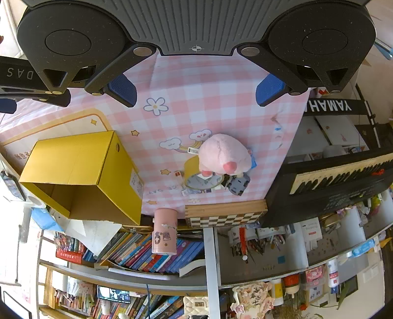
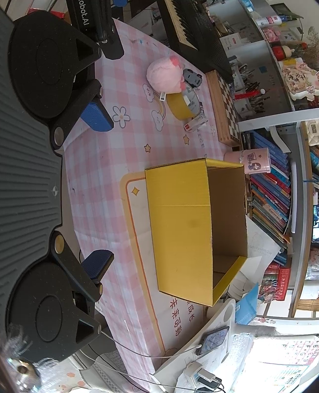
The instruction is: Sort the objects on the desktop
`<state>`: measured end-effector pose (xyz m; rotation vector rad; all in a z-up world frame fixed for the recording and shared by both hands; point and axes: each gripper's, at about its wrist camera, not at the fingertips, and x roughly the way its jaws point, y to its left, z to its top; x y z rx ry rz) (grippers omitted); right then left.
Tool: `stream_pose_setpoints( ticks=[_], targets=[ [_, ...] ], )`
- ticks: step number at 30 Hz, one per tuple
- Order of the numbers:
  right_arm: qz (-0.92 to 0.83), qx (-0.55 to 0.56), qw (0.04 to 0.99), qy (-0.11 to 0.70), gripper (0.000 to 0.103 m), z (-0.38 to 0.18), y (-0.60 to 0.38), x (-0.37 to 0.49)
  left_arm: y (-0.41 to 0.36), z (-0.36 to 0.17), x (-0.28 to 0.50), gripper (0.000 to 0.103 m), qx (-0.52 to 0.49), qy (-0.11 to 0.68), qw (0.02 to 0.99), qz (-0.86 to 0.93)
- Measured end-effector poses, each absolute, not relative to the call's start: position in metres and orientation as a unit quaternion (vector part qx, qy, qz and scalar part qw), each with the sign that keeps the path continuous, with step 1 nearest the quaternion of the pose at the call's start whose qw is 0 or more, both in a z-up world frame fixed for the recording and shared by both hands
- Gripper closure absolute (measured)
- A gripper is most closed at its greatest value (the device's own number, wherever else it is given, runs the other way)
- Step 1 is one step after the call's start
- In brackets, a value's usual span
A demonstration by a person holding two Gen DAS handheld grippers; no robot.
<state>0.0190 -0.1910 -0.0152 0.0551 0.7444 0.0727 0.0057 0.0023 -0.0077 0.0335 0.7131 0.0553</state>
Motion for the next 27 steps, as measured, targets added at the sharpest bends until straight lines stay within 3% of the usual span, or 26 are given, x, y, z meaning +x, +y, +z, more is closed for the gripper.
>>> stream_pose_setpoints(
  ticks=[27],
  targets=[
    [0.037,0.024,0.93,0.364,0.0,-0.0161,-0.189,0.0226,0.004,-0.0081,0.0078,0.0,0.019,0.349,0.937,0.025]
  ],
)
